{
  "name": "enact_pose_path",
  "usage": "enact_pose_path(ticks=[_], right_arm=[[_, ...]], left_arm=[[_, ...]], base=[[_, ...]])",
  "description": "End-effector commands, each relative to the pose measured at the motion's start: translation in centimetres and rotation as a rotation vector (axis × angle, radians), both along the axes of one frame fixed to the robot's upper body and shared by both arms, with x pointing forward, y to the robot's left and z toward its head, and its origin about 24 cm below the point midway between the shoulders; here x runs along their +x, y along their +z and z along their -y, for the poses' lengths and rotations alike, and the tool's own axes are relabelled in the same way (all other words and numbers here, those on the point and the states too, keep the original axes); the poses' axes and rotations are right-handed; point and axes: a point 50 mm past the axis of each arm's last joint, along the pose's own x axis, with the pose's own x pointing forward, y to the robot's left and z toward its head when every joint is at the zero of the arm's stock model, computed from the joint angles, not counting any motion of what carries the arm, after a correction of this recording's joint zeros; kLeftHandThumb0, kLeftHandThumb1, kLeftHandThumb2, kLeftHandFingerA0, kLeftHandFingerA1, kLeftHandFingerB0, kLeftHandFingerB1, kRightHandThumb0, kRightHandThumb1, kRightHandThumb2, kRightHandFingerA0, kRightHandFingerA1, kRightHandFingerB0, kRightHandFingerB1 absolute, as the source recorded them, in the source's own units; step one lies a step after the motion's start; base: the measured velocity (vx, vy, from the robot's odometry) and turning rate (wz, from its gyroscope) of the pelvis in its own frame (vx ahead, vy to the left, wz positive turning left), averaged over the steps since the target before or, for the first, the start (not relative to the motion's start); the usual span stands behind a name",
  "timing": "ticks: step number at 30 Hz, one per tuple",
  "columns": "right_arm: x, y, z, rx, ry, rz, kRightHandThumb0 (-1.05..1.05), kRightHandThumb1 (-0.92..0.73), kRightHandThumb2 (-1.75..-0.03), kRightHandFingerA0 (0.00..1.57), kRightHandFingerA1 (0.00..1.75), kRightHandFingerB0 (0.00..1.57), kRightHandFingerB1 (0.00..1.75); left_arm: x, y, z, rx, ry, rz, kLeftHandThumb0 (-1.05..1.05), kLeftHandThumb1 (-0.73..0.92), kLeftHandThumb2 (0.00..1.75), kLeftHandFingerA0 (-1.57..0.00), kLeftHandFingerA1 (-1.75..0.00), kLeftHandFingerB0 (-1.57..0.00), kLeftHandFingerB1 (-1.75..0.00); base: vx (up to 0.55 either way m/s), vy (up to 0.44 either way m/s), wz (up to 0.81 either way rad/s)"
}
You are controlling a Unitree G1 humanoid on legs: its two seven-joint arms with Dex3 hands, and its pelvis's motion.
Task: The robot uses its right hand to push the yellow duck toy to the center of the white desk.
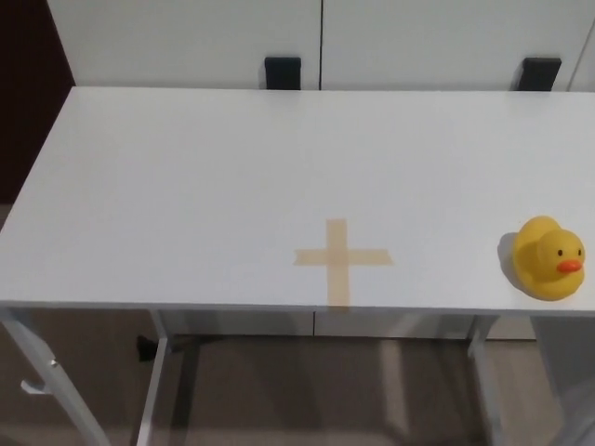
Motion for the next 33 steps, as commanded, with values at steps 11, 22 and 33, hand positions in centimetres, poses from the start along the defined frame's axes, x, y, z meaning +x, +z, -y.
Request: enact_pose_path(ticks=[11, 22, 33], right_arm=[[9.3, -0.4, -10.0, 0.028, 0.301, -0.066, -0.72, -0.71, -1.08, 0.02, 0.4, 0.07, 0.37], [11.3, -4.3, -11.9, 0.043, 0.356, -0.26, -0.85, -0.79, -1.13, 0.03, 0.45, 0.11, 0.44], [11.9, -7.8, -13.6, 0.078, 0.404, -0.356, -0.77, -0.92, -0.76, 0.18, 0.36, 0.2, 0.34]], left_arm=[[-0.4, 0.3, -0.1, 0.014, -0.018, 0.041, -0.01, 0.41, 1.03, -1.21, -1.22, -1.17, -1.17], [-0.4, -0.1, 0.3, 0.006, -0.001, 0.035, -0.03, 0.44, 1.03, -1.2, -1.22, -1.16, -1.17], [-0.2, -0.1, 0.4, 0.01, -0.016, 0.032, -0.1, 0.46, 0.85, -1.15, -1.21, -1.12, -1.17]], base=[[0.0, -0.001, 0.01], [0.0, 0.0, 0.0], [0.0, 0.0, 0.0]])
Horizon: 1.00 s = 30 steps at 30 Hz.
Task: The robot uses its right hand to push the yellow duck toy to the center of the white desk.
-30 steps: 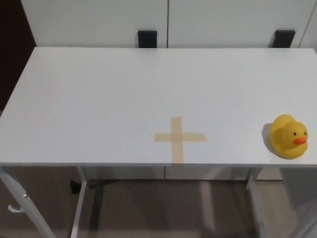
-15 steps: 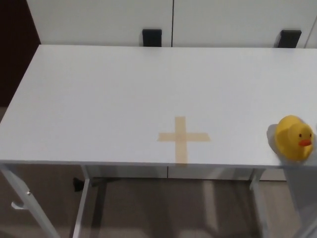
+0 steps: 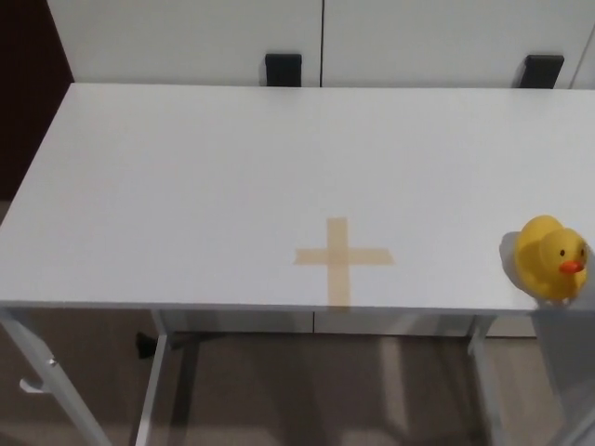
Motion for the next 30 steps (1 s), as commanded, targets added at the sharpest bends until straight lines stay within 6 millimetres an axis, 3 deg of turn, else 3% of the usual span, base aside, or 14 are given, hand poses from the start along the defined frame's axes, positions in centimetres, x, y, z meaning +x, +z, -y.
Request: enact_pose_path(ticks=[1, 6, 7, 10, 13, 15, 20, 21, 23, 25, 26, 30], right_arm=[[0.5, -0.9, -1.2, -0.02, 0.044, -0.011, -0.83, -0.92, -0.74, 0.14, 0.34, 0.23, 0.34], [0.7, -1.8, -2.3, -0.035, 0.086, -0.03, -0.84, -0.92, -0.74, 0.18, 0.35, 0.24, 0.35], [0.8, -2.0, -2.6, -0.036, 0.098, -0.038, -0.86, -0.92, -0.75, 0.2, 0.37, 0.17, 0.31], [0.8, -2.3, -3.1, -0.035, 0.119, -0.052, -0.85, -0.92, -0.75, 0.19, 0.37, 0.15, 0.32], [0.8, -2.8, -3.6, -0.031, 0.125, -0.055, -0.83, -0.92, -0.74, 0.2, 0.38, 0.16, 0.33], [0.8, -3.0, -4.0, -0.026, 0.135, -0.055, -0.83, -0.92, -0.73, 0.19, 0.39, 0.16, 0.33], [0.9, -3.3, -4.4, -0.001, 0.135, -0.062, -0.8, -0.92, -0.74, 0.21, 0.39, 0.17, 0.34], [1.1, -3.5, -4.8, 0.006, 0.136, -0.072, -0.81, -0.92, -0.76, 0.22, 0.38, 0.15, 0.32], [1.2, -3.6, -5.1, 0.016, 0.136, -0.082, -0.81, -0.92, -0.76, 0.22, 0.38, 0.15, 0.32], [1.4, -3.6, -5.6, 0.043, 0.14, -0.077, -0.8, -0.92, -0.72, 0.2, 0.38, 0.18, 0.33], [1.5, -3.6, -6.0, 0.062, 0.143, -0.071, -0.8, -0.92, -0.72, 0.2, 0.38, 0.17, 0.33], [1.6, -3.7, -6.9, 0.104, 0.138, -0.051, -0.83, -0.92, -0.74, 0.21, 0.39, 0.17, 0.34]], left_arm=[[0.3, 0.2, -0.1, 0.016, -0.018, 0.04, -0.07, 0.46, 0.98, -1.13, -1.2, -1.12, -1.16], [0.3, 0.2, -0.1, 0.015, -0.016, 0.041, -0.08, 0.49, 0.96, -1.11, -1.2, -1.1, -1.17], [0.4, 0.2, 0.0, 0.018, -0.02, 0.039, -0.06, 0.47, 1.0, -1.15, -1.2, -1.1, -1.15], [0.4, 0.2, 0.0, 0.023, -0.027, 0.033, -0.07, 0.49, 0.97, -1.13, -1.21, -1.09, -1.15], [0.4, 0.1, 0.2, 0.019, -0.038, 0.039, -0.06, 0.46, 1.01, -1.17, -1.19, -1.14, -1.15], [0.5, 0.1, 0.1, 0.018, -0.034, 0.034, -0.03, 0.45, 0.95, -1.16, -1.21, -1.13, -1.16], [0.5, 0.1, 0.2, 0.01, -0.041, 0.041, -0.04, 0.48, 1.08, -1.15, -1.19, -1.1, -1.14], [0.5, 0.1, 0.2, 0.01, -0.041, 0.043, -0.02, 0.44, 1.09, -1.26, -1.21, -1.19, -1.16], [0.5, 0.1, 0.2, 0.011, -0.042, 0.047, -0.02, 0.44, 1.09, -1.26, -1.21, -1.19, -1.16], [0.6, 0.0, 0.3, 0.016, -0.047, 0.036, -0.04, 0.45, 1.07, -1.24, -1.2, -1.18, -1.15], [0.6, 0.0, 0.4, 0.016, -0.046, 0.034, -0.09, 0.46, 0.94, -1.24, -1.21, -1.21, -1.17], [0.5, -0.1, 0.5, 0.012, -0.049, 0.031, -0.02, 0.42, 1.08, -1.24, -1.2, -1.21, -1.16]], base=[[0.0, 0.0, 0.0], [0.0, 0.0, 0.0], [0.0, 0.0, 0.0], [0.0, 0.0, 0.0], [0.0, 0.0, 0.0], [0.0, 0.0, 0.0], [0.0, 0.0, 0.0], [0.0, 0.0, 0.0], [0.0, 0.0, 0.0], [0.0, 0.0, 0.0], [0.0, 0.0, 0.0], [0.0, 0.0, 0.0]])
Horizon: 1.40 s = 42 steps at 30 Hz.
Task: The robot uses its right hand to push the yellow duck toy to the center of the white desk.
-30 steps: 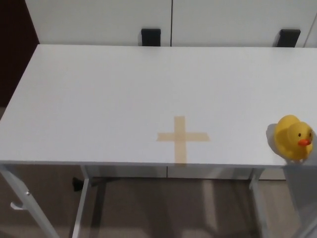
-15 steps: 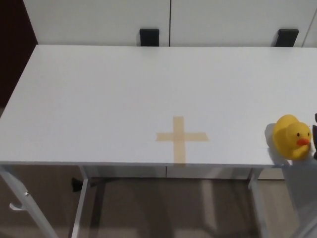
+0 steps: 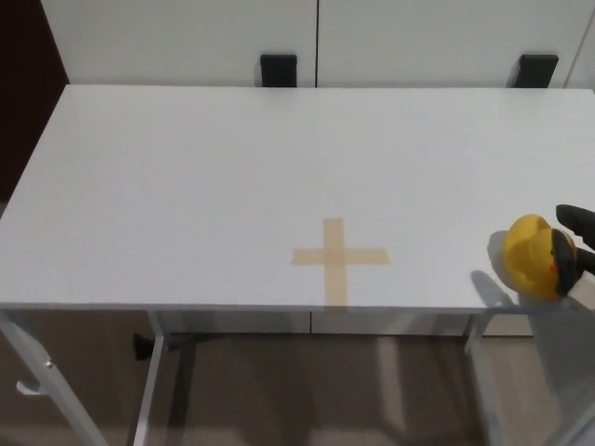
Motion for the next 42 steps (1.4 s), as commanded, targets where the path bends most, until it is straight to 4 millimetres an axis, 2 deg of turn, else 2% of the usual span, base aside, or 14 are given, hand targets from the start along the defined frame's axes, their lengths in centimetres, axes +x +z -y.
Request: enact_pose_path(ticks=[1, 10, 11, 12, 13, 14, 16, 18, 19, 22, 26, 40, 41, 42], right_arm=[[-0.1, -0.8, -1.4, 0.102, -0.042, -0.012, -0.83, -0.92, -0.75, 0.21, 0.38, 0.17, 0.34], [-1.0, -2.4, -3.7, 0.29, -0.194, 0.052, -0.83, -0.92, -0.78, 0.15, 0.35, 0.13, 0.34], [-1.0, -2.5, -4.3, 0.301, -0.21, 0.054, -0.35, -0.54, -1.15, 0.0, 0.5, 0.0, 0.49], [-0.9, -2.5, -5.0, 0.316, -0.22, 0.06, -0.89, -0.85, -1.21, 0.04, 0.43, 0.06, 0.42], [-0.8, -2.4, -5.5, 0.327, -0.227, 0.064, -0.89, -0.85, -1.21, 0.04, 0.43, 0.06, 0.42], [-0.6, -2.4, -6.1, 0.335, -0.232, 0.07, -0.36, -0.49, -1.11, 0.0, 0.5, 0.0, 0.48], [-0.5, -2.2, -6.9, 0.346, -0.245, 0.077, -0.37, -0.46, -1.1, 0.0, 0.51, 0.0, 0.48], [-0.4, -2.1, -7.1, 0.351, -0.253, 0.079, -0.37, -0.46, -1.1, 0.0, 0.51, 0.0, 0.48], [-0.3, -2.1, -7.4, 0.36, -0.261, 0.083, -0.86, -0.92, -0.74, 0.1, 0.34, 0.15, 0.3], [-0.2, -1.9, -8.3, 0.379, -0.275, 0.09, -0.87, -0.92, -0.75, 0.07, 0.33, 0.15, 0.3], [-0.2, -1.9, -9.8, 0.414, -0.301, 0.094, -0.87, -0.92, -0.74, 0.05, 0.31, 0.17, 0.29], [0.0, -1.9, -13.9, 0.442, -0.259, 0.082, -0.85, -0.92, -0.77, 0.02, 0.31, 0.12, 0.27], [0.1, -1.7, -14.6, 0.435, -0.228, 0.075, -0.77, -0.77, -1.18, 0.01, 0.32, 0.06, 0.31], [0.2, -1.6, -14.7, 0.435, -0.224, 0.074, -0.77, -0.77, -1.18, 0.01, 0.32, 0.06, 0.31]], left_arm=[[0.3, 0.3, -0.1, 0.024, -0.033, 0.037, -0.01, 0.45, 1.09, -1.26, -1.19, -1.17, -1.13], [0.6, 0.0, 0.4, 0.005, -0.035, 0.054, 0.01, 0.44, 1.15, -1.28, -1.23, -1.24, -1.19], [0.7, -0.1, 0.5, 0.001, -0.036, 0.053, 0.01, 0.49, 1.16, -1.29, -1.22, -1.25, -1.18], [0.7, -0.1, 0.5, 0.0, -0.039, 0.056, 0.0, 0.49, 1.16, -1.34, -1.24, -1.28, -1.2], [0.7, -0.1, 0.5, 0.0, -0.041, 0.058, 0.0, 0.49, 1.16, -1.34, -1.24, -1.28, -1.2], [0.7, 0.0, 0.5, -0.001, -0.038, 0.06, 0.02, 0.46, 1.19, -1.38, -1.27, -1.32, -1.22], [0.8, -0.1, 0.6, -0.007, -0.035, 0.064, -0.01, 0.44, 1.14, -1.42, -1.28, -1.32, -1.23], [0.9, -0.2, 0.7, -0.01, -0.034, 0.067, -0.01, 0.44, 1.14, -1.42, -1.28, -1.32, -1.23], [1.0, -0.2, 0.8, -0.011, -0.038, 0.066, 0.0, 0.48, 1.18, -1.41, -1.28, -1.33, -1.23], [1.2, -0.3, 1.0, -0.021, -0.039, 0.076, 0.0, 0.47, 1.18, -1.43, -1.29, -1.36, -1.25], [1.5, -0.6, 1.3, -0.033, -0.041, 0.071, 0.04, 0.38, 1.38, -1.44, -1.24, -1.39, -1.27], [3.0, -0.8, 2.2, -0.062, -0.047, 0.121, 0.02, 0.39, 1.29, -1.47, -1.31, -1.39, -1.31], [3.2, -0.8, 2.2, -0.07, -0.046, 0.136, 0.02, 0.41, 1.19, -1.53, -1.37, -1.4, -1.3], [3.3, -0.8, 2.2, -0.071, -0.046, 0.138, 0.02, 0.41, 1.19, -1.53, -1.37, -1.4, -1.3]], base=[[0.0, 0.0, 0.0], [0.0, 0.0, 0.0], [0.0, 0.0, 0.0], [0.0, 0.0, 0.0], [0.0, 0.0, 0.0], [0.0, 0.0, 0.0], [0.0, 0.0, 0.0], [0.0, 0.0, 0.0], [0.0, 0.0, 0.0], [0.0, 0.0, 0.0], [0.0, 0.0, 0.0], [0.0, 0.0, 0.0], [0.0, 0.0, 0.0], [0.0, 0.0, 0.0]])
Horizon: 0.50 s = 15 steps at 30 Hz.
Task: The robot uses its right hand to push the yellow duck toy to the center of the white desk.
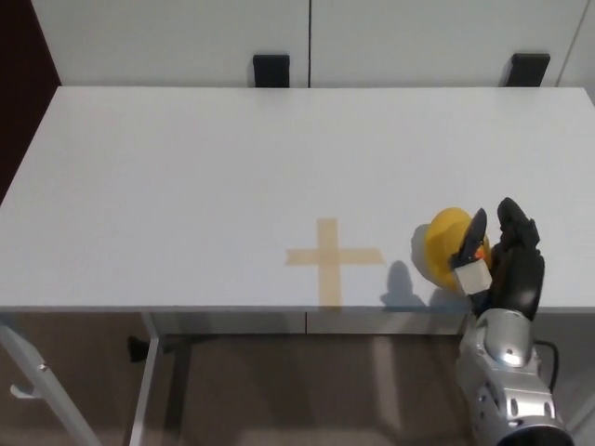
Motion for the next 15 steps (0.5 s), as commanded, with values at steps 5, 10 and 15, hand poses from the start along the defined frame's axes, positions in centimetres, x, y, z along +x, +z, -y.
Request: enact_pose_path(ticks=[5, 10, 15], right_arm=[[0.0, -0.2, -4.3, -0.004, 0.153, -0.035, -0.88, -0.92, -0.8, 0.0, 0.35, 0.12, 0.3], [-0.2, -0.3, -5.3, 0.0, 0.193, -0.038, -0.86, -0.92, -0.81, 0.01, 0.38, 0.1, 0.31], [-0.3, -0.5, -5.2, -0.064, 0.24, -0.039, -0.87, -0.83, -1.2, 0.03, 0.45, 0.08, 0.41]], left_arm=[[1.5, 0.4, 0.1, 0.002, -0.034, 0.1, 0.06, 0.25, 1.43, -1.49, -1.24, -1.43, -1.3], [1.7, 0.4, 0.2, 0.008, -0.043, 0.089, 0.0, 0.42, 1.27, -1.46, -1.32, -1.4, -1.31], [1.8, 0.4, 0.3, 0.009, -0.053, 0.094, 0.02, 0.33, 1.4, -1.49, -1.3, -1.42, -1.31]], base=[[0.0, 0.0, 0.0], [0.0, 0.0, 0.0], [0.0, 0.0, 0.0]])
